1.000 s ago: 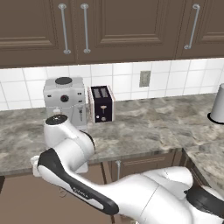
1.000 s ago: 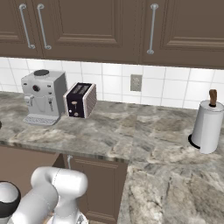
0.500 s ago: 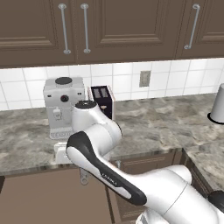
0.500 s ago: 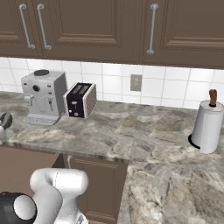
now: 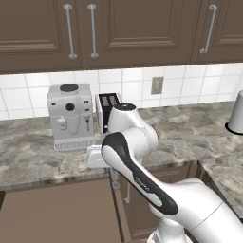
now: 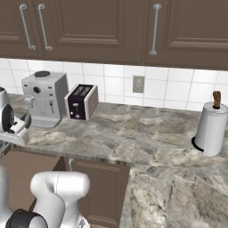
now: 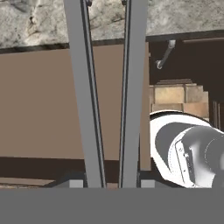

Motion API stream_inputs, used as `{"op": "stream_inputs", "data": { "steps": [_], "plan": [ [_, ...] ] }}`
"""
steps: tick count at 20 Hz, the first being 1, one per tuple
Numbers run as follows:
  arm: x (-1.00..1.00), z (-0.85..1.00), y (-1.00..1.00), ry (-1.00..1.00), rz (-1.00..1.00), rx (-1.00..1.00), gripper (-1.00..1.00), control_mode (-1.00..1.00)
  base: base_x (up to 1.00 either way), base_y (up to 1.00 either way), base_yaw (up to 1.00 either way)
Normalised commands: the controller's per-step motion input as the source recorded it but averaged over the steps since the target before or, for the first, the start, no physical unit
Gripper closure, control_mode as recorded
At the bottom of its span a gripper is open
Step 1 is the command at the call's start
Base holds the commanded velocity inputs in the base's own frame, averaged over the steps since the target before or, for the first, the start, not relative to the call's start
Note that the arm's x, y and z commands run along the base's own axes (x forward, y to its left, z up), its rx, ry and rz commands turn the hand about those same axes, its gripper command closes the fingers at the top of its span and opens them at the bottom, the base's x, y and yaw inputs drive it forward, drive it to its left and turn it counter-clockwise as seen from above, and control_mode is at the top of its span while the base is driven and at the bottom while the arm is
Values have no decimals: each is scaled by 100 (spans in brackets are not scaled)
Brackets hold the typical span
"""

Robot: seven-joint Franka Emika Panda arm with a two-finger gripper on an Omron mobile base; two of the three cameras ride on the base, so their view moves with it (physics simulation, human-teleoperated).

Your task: Take the tongs from the drawer on the left and place them on the dining counter next to the tray containing the hot dog.

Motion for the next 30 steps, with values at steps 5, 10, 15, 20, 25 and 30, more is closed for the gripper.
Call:
{"op": "stream_inputs", "data": {
  "steps": [5,10,15,20,25,30],
  "plan": [
    [23,1,-66,0,0,0,100,-100,0,0,0],
    [4,0,-65,-2,1,-1,100,-100,0,0,0],
    [0,0,-68,-3,2,-1,100,-100,0,0,0],
    [0,0,-64,-3,1,-5,100,-100,0,0,0],
    [0,5,-56,-7,1,-7,100,-100,0,0,0],
    [0,9,-53,-9,0,-7,100,-100,0,0,0]
  ]
}}
